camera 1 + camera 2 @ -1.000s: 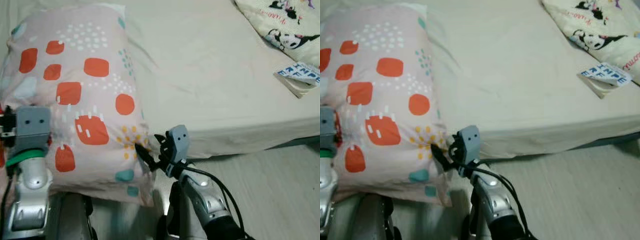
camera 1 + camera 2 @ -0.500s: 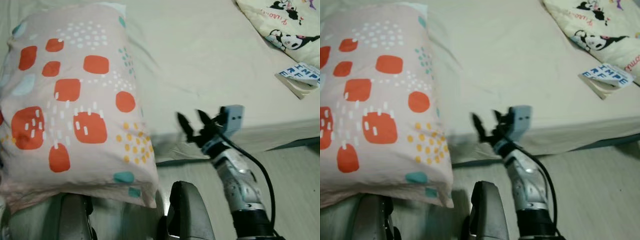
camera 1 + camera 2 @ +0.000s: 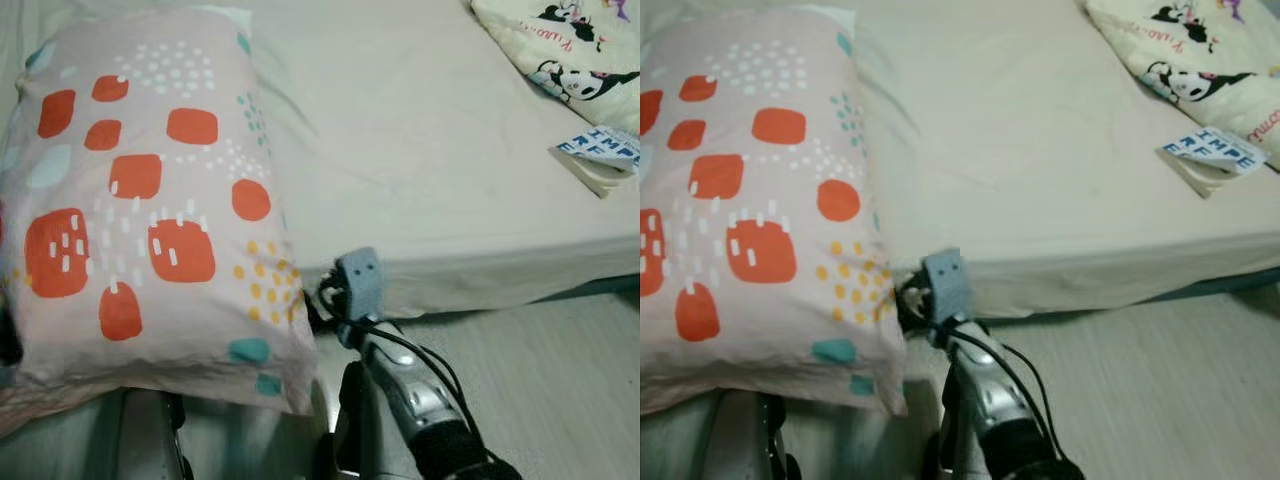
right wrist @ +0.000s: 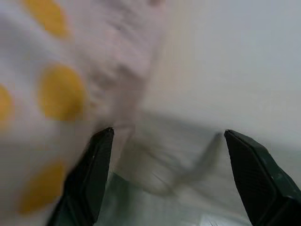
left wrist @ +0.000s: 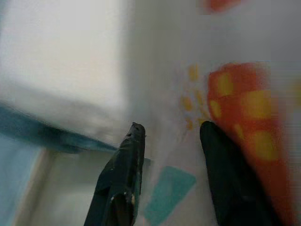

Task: Clean up the room

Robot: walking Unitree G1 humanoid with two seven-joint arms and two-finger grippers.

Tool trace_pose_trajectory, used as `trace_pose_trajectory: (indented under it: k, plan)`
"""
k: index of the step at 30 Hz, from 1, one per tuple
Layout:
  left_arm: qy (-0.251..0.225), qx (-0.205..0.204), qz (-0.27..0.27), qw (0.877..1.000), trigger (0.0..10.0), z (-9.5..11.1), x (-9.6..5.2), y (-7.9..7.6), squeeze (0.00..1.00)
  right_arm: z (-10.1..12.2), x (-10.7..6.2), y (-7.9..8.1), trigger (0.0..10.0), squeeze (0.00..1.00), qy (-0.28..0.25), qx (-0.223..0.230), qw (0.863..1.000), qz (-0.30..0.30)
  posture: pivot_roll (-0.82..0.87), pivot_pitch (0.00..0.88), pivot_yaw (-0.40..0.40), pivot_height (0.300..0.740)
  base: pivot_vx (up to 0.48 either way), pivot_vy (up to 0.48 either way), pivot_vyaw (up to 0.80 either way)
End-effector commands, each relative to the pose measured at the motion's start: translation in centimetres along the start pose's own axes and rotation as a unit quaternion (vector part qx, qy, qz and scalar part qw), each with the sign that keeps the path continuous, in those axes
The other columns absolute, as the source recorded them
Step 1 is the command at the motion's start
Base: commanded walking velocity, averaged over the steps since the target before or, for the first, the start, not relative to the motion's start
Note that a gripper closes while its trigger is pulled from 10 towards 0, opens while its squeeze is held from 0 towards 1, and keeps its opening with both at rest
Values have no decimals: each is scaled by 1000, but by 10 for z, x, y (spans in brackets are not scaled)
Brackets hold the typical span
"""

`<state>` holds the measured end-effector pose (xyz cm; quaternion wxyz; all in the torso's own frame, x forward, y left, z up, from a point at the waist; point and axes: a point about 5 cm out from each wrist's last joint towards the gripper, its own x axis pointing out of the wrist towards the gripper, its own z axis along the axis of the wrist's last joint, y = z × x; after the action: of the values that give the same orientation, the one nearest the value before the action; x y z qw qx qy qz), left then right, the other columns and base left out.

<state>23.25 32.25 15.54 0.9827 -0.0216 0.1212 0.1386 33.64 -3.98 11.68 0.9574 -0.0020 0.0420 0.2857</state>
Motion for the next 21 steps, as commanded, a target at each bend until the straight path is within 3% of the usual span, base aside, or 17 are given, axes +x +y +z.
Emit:
trace_pose_trajectory:
  k: [1,2,4,6,7,9,11,12,15,17,18,21]
  plan:
    - [32,37,-73,996,10000,-9,3,-20,0,-4,8,19,10000,0,13,-3,999,29,90,271,-105,525,0,0,0]
    - [35,52,-82,995,10000,-9,4,-22,0,-3,10,23,10000,0,13,-4,999,35,90,271,-105,525,0,0,0]
    - [34,150,-102,983,10000,-5,9,-26,0,1,20,41,10000,0,16,-7,998,59,103,282,-119,525,0,0,0]
    - [3,240,-96,966,10000,10,23,-32,0,10,30,65,10000,0,9,-7,995,98,118,295,-129,525,0,0,0]
    - [3,240,-96,966,10000,10,23,-32,0,10,30,65,10000,0,9,-7,995,98,118,295,-129,525,0,0,0]
    - [-43,277,-55,958,10000,33,37,-33,0,19,36,82,10000,0,-4,-4,992,125,132,301,-140,525,0,0,0]
    - [-90,286,11,954,10000,59,49,-30,0,32,43,96,10000,0,-23,-3,989,145,138,310,-147,525,0,0,0]
    - [-90,286,11,954,10000,59,49,-30,0,32,43,96,10000,0,-23,-3,989,145,138,310,-147,525,0,0,0]
    - [-173,296,128,931,10000,106,58,-26,0,70,56,115,10000,0,-68,13,983,169,152,317,-165,525,0,0,0]
    - [-189,292,145,926,10000,115,60,-27,0,80,58,118,10000,0,-77,14,982,173,152,317,-165,525,0,0,0]
    - [-221,301,159,914,10000,134,64,-33,0,107,64,122,10000,0,-107,18,979,172,162,325,-179,525,0,0,0]
    - [-256,312,174,899,10000,153,67,-38,0,130,68,122,10000,0,-136,20,977,162,166,332,-188,525,0,0,0]
